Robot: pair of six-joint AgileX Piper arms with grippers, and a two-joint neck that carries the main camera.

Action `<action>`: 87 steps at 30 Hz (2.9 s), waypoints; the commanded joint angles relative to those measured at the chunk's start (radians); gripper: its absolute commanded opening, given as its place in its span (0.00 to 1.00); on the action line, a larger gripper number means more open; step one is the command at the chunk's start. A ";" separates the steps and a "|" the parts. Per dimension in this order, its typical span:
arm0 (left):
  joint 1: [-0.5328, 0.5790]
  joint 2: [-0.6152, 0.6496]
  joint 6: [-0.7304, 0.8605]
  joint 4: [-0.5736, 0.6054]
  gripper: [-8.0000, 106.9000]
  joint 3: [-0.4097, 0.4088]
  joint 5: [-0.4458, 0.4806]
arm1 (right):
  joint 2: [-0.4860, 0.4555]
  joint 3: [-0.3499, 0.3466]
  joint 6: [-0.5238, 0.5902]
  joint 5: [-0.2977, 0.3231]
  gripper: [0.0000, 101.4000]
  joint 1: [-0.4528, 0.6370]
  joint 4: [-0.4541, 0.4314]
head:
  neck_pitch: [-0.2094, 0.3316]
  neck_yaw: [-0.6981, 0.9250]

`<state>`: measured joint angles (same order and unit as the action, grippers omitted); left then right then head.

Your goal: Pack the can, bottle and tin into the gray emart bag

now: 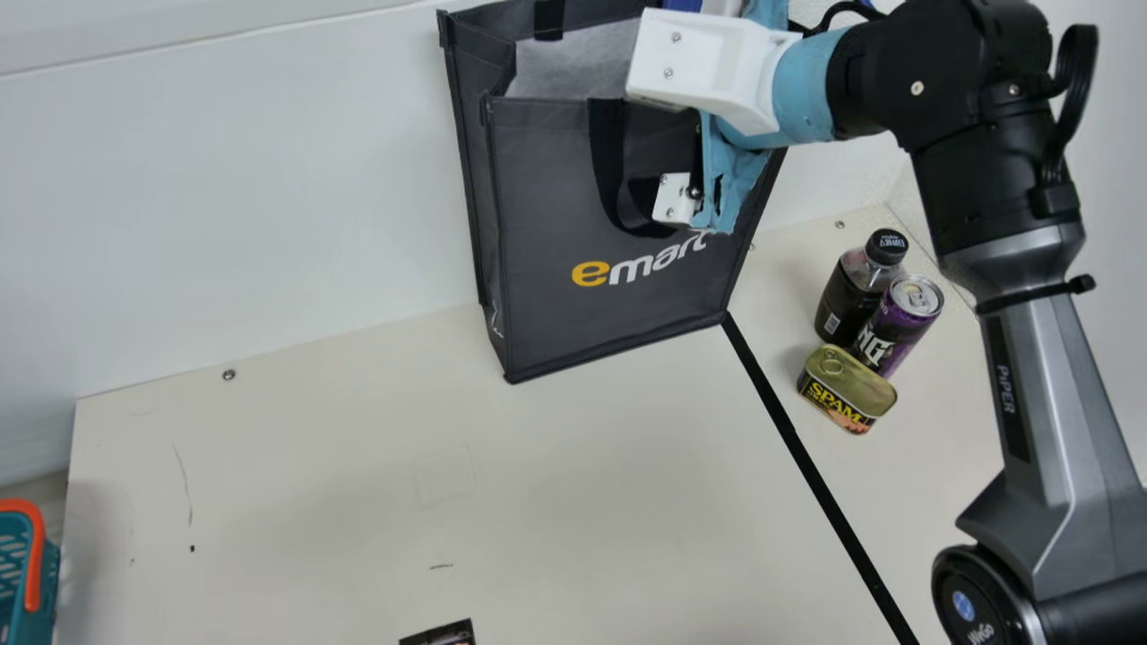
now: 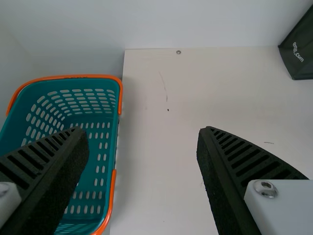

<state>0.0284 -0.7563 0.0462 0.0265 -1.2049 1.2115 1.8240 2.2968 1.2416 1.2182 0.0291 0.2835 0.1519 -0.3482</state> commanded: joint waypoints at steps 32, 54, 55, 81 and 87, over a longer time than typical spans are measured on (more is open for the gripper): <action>0.000 0.000 0.000 0.000 0.85 0.000 0.000 | -0.034 -0.007 -0.002 0.002 0.00 -0.014 -0.009 | 0.023 -0.001; 0.000 0.000 0.000 0.000 0.85 0.000 0.000 | -0.263 -0.166 -0.065 0.002 0.00 -0.106 -0.060 | 0.023 -0.001; 0.000 0.000 0.000 0.000 0.85 0.000 0.000 | -0.272 -0.173 -0.069 0.002 0.00 -0.113 -0.064 | 0.023 -0.001; 0.000 0.000 0.000 0.000 0.85 0.000 0.000 | -0.474 -0.354 -0.137 0.002 0.00 -0.264 -0.142 | 0.023 -0.001; 0.000 0.000 0.000 0.000 0.85 0.000 0.000 | -0.507 -0.397 -0.147 0.002 0.00 -0.284 -0.153 | 0.023 -0.001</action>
<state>0.0284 -0.7563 0.0462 0.0265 -1.2049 1.2115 1.3200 1.9071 1.0974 1.2194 -0.2537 0.1290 0.1519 -0.3482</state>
